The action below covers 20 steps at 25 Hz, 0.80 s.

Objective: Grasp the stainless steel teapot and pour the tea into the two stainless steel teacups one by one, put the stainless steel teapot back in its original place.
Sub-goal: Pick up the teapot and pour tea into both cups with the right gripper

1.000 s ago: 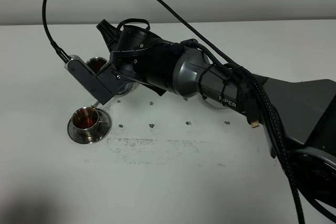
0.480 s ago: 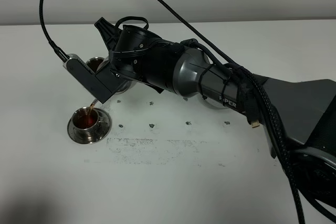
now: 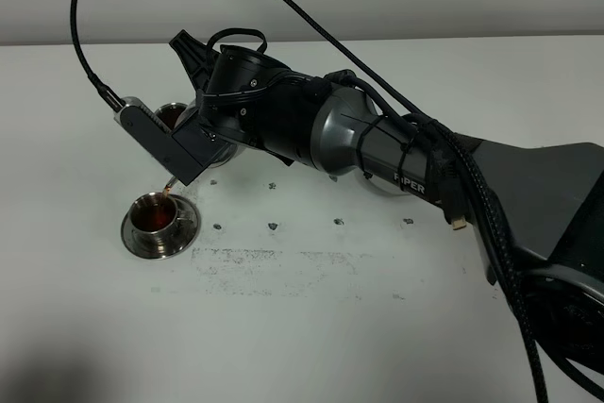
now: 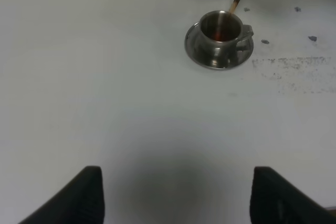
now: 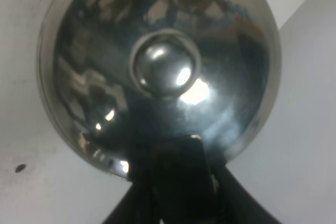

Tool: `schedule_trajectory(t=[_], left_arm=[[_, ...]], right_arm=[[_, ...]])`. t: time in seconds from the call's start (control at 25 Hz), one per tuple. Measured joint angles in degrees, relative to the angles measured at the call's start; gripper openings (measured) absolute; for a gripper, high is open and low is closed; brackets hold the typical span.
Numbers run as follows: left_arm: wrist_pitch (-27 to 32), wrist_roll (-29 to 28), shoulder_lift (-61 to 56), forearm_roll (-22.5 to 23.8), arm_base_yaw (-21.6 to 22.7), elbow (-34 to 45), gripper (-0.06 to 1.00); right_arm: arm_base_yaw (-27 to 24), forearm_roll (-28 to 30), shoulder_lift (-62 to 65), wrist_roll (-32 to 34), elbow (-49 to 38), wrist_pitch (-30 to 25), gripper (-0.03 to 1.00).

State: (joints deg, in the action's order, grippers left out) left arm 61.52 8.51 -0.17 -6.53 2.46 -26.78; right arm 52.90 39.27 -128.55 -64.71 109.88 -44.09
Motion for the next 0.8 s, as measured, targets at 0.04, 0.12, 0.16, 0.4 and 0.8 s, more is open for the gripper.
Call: schedule_trajectory(t=[0.04,0.12,0.16,0.4,0.8], left_arm=[[0.0,0.0,0.0,0.0,0.0,0.0,0.58],[0.0,0.0,0.0,0.0,0.0,0.0,0.58],[0.0,0.0,0.0,0.0,0.0,0.0,0.58],[0.0,0.0,0.0,0.0,0.0,0.0,0.58],[0.0,0.0,0.0,0.0,0.0,0.0,0.58]], right_arm=[[0.0,0.0,0.0,0.0,0.0,0.0,0.2],[0.0,0.3,0.0,0.0,0.0,0.0,0.2],[0.1,0.6,0.0,0.0,0.0,0.0,0.2],[0.7,1.0,0.0,0.0,0.0,0.0,0.2],[0.7,1.2,0.0,0.0,0.0,0.0,0.2]])
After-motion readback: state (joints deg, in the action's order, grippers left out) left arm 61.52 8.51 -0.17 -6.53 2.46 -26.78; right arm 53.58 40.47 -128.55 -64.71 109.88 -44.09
